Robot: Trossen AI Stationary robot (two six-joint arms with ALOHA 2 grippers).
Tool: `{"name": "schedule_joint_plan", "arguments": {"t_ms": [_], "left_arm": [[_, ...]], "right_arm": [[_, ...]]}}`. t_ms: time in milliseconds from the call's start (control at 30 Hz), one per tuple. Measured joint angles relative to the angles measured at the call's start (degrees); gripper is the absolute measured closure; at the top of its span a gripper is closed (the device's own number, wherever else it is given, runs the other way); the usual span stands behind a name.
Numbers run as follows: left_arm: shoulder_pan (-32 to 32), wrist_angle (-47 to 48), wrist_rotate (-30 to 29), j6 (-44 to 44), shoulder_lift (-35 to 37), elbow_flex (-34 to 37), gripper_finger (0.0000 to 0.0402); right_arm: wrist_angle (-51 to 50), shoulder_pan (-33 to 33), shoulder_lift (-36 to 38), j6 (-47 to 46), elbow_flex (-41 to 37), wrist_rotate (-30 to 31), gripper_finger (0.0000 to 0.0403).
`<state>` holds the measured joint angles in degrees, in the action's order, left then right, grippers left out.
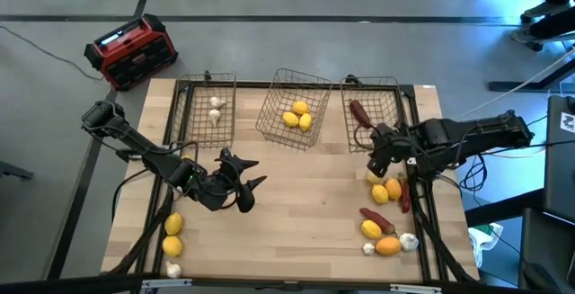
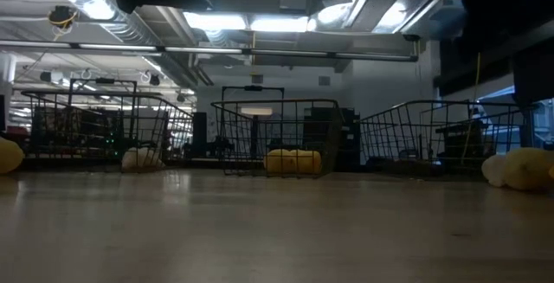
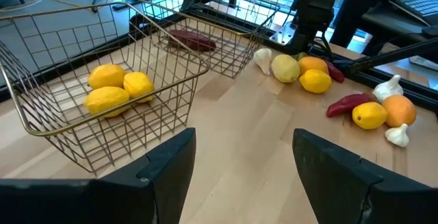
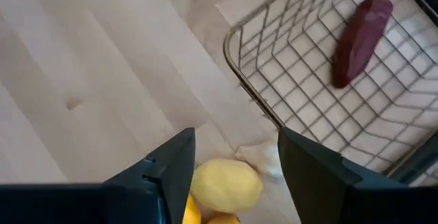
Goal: Sort produce into baskets
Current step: Put the lemon into the middle wire basket
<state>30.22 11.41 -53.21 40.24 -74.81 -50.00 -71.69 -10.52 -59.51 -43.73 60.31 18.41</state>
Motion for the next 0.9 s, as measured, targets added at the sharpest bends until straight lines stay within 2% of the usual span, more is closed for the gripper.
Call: {"name": "schedule_joint_plan", "arguments": {"t_ms": [233,400,633,833,900], "left_arm": [[0.0,0.0,0.0,-0.3,0.0,0.0,0.016],[0.0,0.0,0.0,-0.2,0.0,0.0,0.016],[0.0,0.0,0.0,-0.2,0.0,0.0,0.016],[0.0,0.0,0.0,-0.1,0.0,0.0,0.016],[0.0,0.0,0.0,-0.1,0.0,0.0,0.016]], "right_arm": [[-2.3,0.0,0.0,-6.0,-4.8,-0.4,0.0106],[1.4,0.0,0.0,-10.9,-11.9,-2.9,0.0062],[4.3,0.0,0.0,-17.3,-17.7,-7.5,0.0054],[6.4,0.0,0.0,-19.8,-20.8,-5.5,0.0054],[8.3,0.0,0.0,-20.4,-22.3,-6.6,0.0054]]}}
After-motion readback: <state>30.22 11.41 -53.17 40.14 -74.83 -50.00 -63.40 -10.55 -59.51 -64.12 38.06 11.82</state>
